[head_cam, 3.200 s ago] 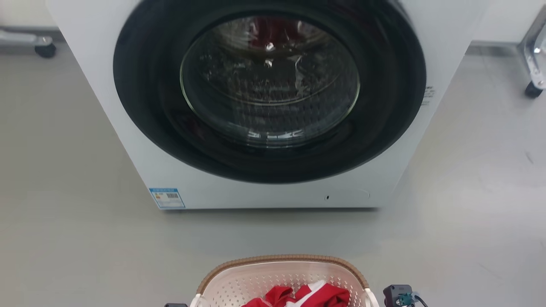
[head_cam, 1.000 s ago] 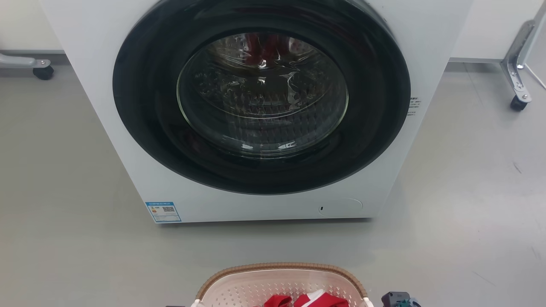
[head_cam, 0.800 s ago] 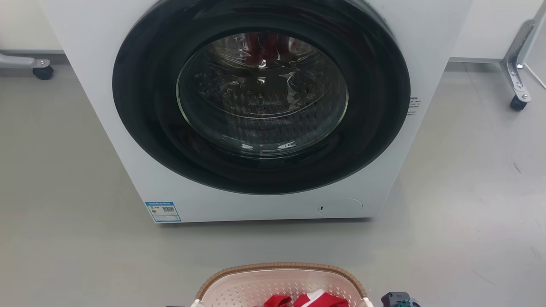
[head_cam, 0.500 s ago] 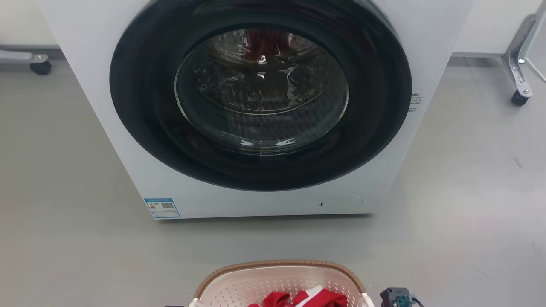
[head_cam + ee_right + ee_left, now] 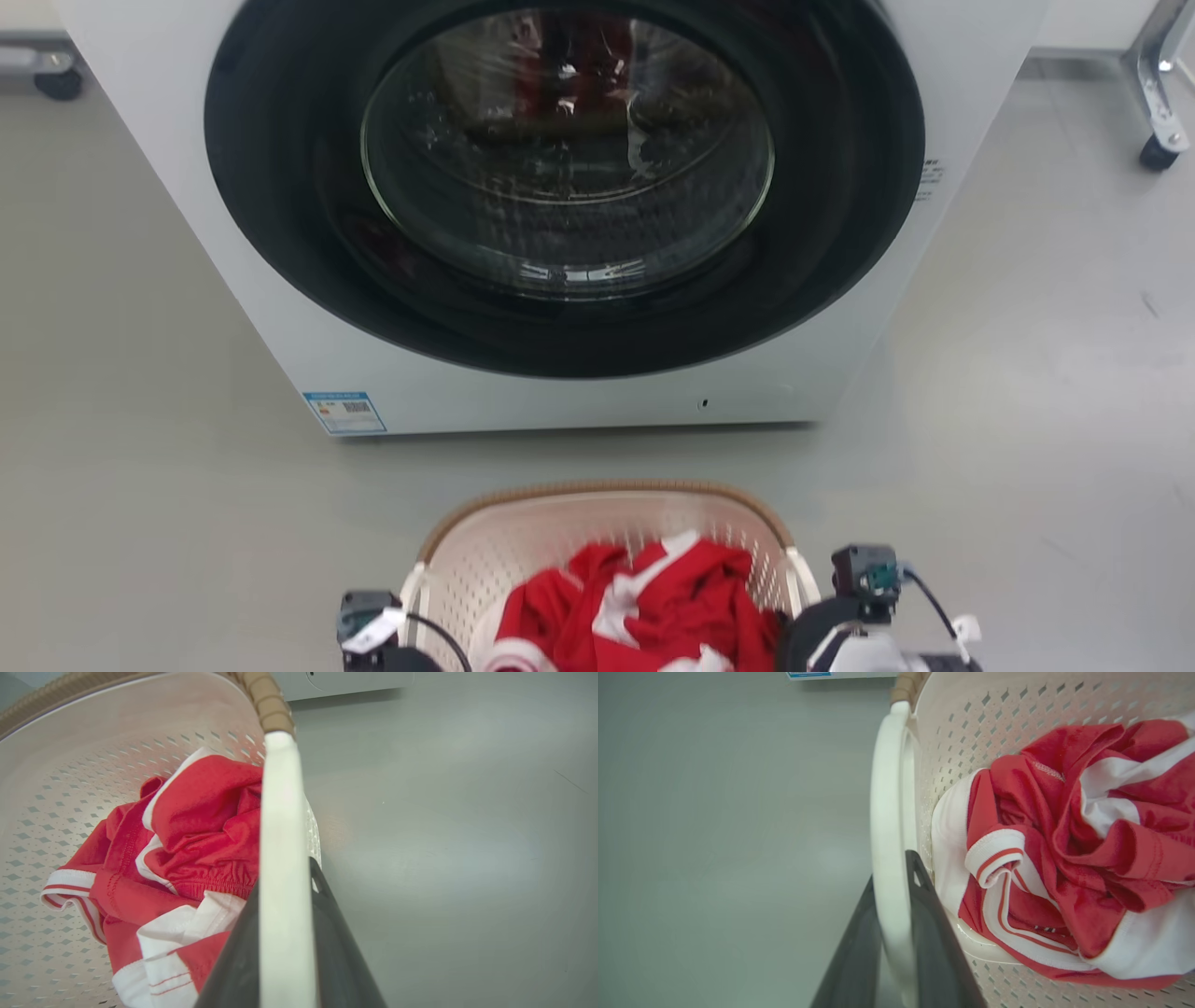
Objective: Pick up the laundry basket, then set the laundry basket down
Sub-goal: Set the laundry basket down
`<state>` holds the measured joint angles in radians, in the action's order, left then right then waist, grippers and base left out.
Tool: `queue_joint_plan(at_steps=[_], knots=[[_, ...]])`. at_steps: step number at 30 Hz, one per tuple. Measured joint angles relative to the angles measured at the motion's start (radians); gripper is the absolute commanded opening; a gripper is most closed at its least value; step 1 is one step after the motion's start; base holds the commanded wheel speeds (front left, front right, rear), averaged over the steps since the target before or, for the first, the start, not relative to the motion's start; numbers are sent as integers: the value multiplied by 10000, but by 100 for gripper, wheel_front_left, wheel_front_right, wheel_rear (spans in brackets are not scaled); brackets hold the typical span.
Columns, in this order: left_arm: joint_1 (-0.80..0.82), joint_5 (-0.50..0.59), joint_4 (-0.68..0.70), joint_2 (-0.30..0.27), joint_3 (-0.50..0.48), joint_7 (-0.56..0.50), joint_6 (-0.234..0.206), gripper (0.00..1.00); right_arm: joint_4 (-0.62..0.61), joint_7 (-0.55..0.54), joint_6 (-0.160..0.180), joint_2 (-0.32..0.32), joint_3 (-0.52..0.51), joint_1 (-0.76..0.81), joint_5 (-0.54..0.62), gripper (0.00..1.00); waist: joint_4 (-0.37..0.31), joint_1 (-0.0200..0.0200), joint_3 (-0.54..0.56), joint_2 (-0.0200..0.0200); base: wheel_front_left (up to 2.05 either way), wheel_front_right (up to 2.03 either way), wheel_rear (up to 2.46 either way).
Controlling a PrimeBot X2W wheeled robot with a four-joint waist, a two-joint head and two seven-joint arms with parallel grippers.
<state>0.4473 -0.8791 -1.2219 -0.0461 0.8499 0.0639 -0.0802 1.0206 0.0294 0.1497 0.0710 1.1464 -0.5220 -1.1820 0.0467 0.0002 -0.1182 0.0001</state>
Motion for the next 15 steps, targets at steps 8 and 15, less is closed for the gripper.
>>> queue_joint_plan(at_steps=[8,15], knots=[[1265,2,113,-86,-117,144,-2,0,282,159,0,0,-69,-1380,33,0,17,1,-873,0,0,0,0],[2245,84,201,-127,-144,257,-6,0,589,291,-4,-13,-102,-2489,232,0,103,1,-1965,1,0,0,0]])
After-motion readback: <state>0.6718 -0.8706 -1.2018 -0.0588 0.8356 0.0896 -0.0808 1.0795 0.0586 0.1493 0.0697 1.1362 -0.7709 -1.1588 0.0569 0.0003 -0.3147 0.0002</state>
